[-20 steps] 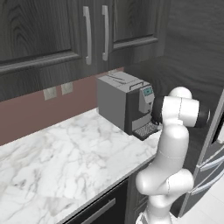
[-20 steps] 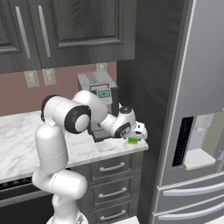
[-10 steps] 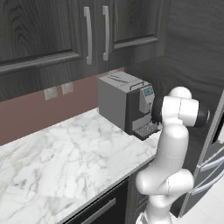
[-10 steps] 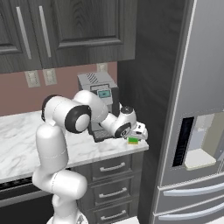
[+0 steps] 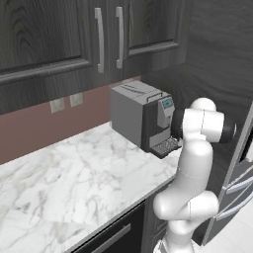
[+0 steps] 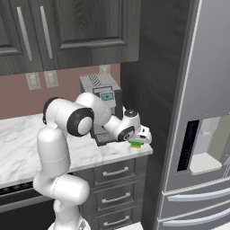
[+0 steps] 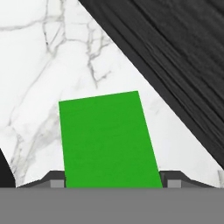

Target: Place the sponge inside the microwave to prepare for sanitizing.

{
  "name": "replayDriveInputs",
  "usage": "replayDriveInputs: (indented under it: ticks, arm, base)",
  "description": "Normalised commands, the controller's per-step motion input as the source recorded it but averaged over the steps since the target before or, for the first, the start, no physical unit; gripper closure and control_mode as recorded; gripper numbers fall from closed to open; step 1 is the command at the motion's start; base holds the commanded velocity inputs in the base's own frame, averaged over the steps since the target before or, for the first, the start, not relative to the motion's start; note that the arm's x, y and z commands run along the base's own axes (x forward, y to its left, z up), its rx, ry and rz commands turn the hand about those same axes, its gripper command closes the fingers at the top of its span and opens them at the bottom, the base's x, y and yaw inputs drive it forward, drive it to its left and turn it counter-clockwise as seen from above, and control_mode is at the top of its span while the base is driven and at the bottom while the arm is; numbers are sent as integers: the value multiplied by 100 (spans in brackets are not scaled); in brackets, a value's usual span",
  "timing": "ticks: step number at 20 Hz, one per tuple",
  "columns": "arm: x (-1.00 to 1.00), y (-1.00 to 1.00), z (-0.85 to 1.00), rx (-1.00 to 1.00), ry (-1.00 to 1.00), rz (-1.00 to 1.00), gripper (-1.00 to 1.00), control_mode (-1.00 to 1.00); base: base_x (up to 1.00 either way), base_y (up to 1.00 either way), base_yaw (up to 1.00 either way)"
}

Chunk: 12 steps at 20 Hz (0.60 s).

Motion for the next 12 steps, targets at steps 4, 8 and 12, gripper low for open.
replayDriveInputs:
  ticks: [4,8,12]
  arm:
    - [-1,2,6,0,0,0,100,-100]
    - [0,1,23,-1,0,0,100,-100]
    - [-24,0,42,0,0,0,100,-100]
  base:
    - [0,0,0]
    - [0,0,0]
    - [0,0,0]
